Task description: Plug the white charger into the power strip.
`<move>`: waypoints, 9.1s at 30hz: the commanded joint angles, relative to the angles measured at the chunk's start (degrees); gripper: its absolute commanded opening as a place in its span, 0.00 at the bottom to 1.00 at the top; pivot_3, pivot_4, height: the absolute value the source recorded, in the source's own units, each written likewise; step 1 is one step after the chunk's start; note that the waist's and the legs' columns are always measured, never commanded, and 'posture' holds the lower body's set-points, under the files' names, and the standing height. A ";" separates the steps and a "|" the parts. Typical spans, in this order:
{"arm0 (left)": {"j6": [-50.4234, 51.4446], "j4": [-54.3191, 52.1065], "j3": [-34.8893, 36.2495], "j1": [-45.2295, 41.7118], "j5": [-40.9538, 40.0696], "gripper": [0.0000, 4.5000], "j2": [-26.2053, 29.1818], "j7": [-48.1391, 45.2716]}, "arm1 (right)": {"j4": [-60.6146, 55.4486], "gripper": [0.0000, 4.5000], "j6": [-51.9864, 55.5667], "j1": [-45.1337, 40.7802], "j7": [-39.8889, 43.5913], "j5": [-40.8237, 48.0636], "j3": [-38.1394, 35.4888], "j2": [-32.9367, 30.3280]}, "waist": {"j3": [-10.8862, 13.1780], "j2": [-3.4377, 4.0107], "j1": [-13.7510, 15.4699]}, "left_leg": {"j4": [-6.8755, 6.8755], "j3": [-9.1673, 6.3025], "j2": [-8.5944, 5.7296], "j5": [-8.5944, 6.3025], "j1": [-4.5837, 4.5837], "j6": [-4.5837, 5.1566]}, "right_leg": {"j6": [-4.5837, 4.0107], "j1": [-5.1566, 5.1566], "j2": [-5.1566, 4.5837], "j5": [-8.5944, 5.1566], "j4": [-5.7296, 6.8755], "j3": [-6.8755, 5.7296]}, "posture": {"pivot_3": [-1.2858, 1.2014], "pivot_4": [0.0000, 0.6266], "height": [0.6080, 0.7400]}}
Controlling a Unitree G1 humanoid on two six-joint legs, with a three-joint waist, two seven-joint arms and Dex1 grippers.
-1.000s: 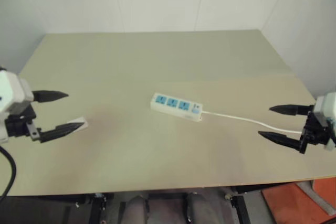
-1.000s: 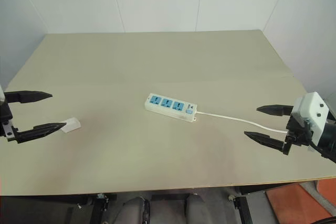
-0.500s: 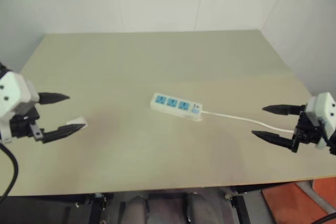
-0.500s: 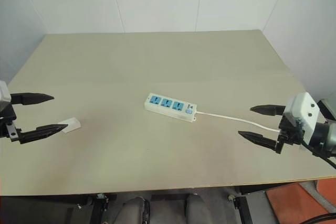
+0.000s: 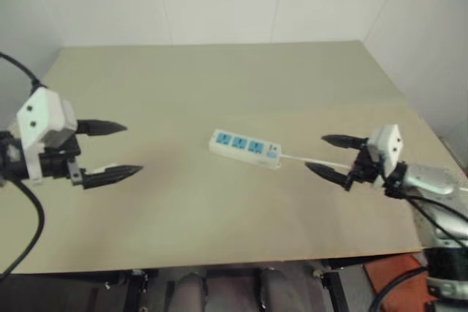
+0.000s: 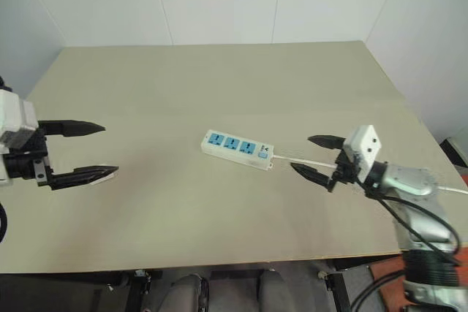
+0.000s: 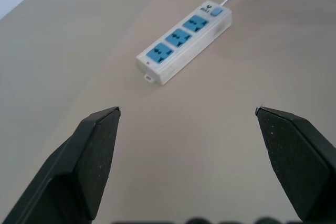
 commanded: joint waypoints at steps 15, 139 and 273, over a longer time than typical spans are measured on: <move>-8.06 6.05 -3.99 -1.87 0.64 1.00 -0.06 -3.31 | 33.27 1.00 -21.58 -17.72 4.45 -10.15 9.18 10.64 | 0.01 0.02 -1.11 | 0.00 0.00 0.00 0.02 0.00 -0.03 | -0.01 0.00 0.00 0.01 0.00 0.00 | 0.52 0.24 1.00; -19.62 38.36 -32.56 -20.84 32.44 1.00 14.84 -17.47 | 39.74 0.76 -29.24 -16.50 22.90 -11.46 18.52 20.14 | 0.00 -0.03 -2.66 | 0.02 -0.03 0.03 0.06 0.20 -0.12 | -0.03 0.00 0.09 0.01 0.46 -0.01 | 0.52 0.24 1.00; -14.09 26.14 -31.70 -30.62 10.75 0.22 -33.84 -12.19 | 38.52 0.76 -29.19 -13.79 22.19 -15.51 23.84 20.79 | -0.17 -0.02 -2.84 | 0.18 -0.47 -0.03 0.18 0.38 -0.25 | -0.03 0.24 0.17 0.00 0.74 -0.01 | 0.52 0.24 1.00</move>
